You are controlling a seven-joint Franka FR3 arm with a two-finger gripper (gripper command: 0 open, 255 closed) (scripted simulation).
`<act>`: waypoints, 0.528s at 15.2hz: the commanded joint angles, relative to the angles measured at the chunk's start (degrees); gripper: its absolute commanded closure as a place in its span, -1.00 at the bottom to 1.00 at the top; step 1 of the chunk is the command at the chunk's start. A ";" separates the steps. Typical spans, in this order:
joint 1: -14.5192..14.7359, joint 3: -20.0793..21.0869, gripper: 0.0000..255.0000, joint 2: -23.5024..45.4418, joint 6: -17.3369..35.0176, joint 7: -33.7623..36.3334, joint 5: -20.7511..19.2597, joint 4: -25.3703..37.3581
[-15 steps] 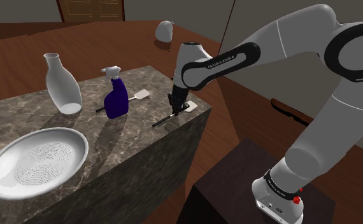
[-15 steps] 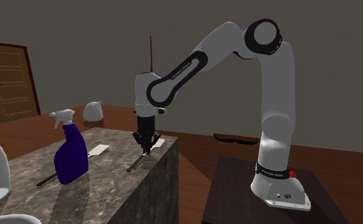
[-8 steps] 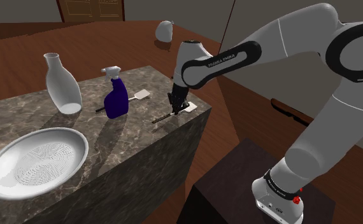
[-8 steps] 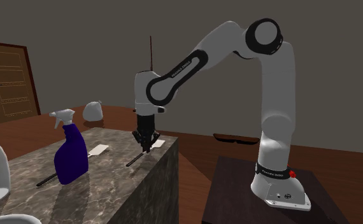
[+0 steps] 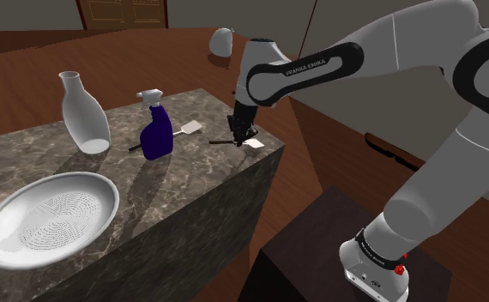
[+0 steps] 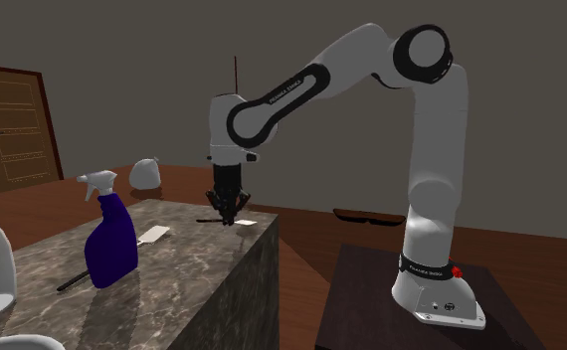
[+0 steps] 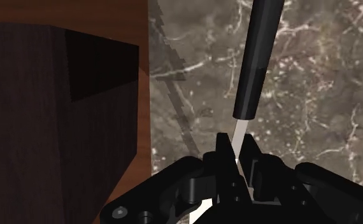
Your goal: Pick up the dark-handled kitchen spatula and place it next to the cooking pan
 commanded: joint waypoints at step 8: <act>-0.28 -0.07 1.00 -3.15 -6.71 -0.77 1.51 3.84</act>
